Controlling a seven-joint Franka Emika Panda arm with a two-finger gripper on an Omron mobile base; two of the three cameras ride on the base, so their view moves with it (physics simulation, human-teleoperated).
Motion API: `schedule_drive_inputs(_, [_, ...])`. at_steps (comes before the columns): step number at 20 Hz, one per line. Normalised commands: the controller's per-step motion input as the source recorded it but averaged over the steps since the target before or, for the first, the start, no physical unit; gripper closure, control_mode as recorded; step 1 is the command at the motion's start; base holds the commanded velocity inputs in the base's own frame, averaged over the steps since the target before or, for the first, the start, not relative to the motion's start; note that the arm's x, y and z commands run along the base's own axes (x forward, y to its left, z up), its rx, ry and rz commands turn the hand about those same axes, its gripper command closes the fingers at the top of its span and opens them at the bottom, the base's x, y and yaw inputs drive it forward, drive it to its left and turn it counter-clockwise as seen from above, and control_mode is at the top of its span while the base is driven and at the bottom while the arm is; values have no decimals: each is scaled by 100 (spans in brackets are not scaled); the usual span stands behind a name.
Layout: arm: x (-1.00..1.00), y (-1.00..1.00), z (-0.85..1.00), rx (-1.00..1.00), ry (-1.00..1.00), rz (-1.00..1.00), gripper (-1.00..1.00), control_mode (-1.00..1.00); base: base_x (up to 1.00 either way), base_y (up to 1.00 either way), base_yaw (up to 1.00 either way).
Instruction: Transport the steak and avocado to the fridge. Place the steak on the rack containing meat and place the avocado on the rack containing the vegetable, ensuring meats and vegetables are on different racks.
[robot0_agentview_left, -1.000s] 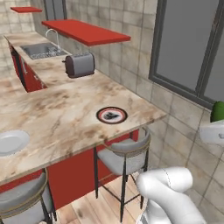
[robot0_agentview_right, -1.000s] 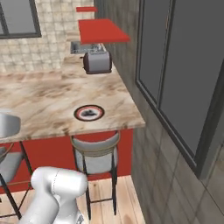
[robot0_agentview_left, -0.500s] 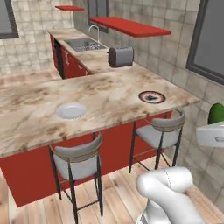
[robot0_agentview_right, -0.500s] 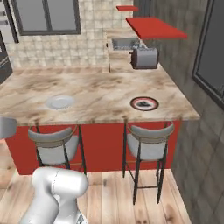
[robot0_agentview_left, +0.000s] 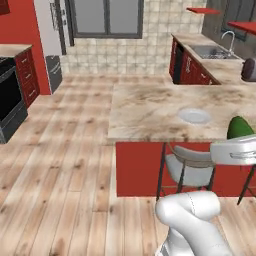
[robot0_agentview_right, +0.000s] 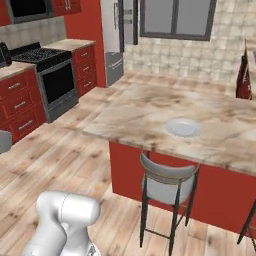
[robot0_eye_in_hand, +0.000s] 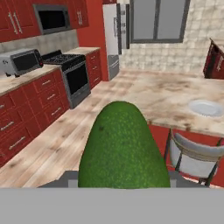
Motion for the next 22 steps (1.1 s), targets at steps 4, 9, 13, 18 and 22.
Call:
schedule_drive_inputs(4, [0,0,0,0,0,0,100,100,24,100,66])
schedule_drive_inputs(9, [0,0,0,0,0,0,100,100,100,100,10])
schedule_drive_inputs(13, [0,0,0,0,0,0,100,100,100,99,0])
schedule_drive_inputs(18, [0,0,0,0,0,0,100,100,100,70,-5])
schedule_drive_inputs(22, [0,0,0,0,0,0,100,100,100,13,-21])
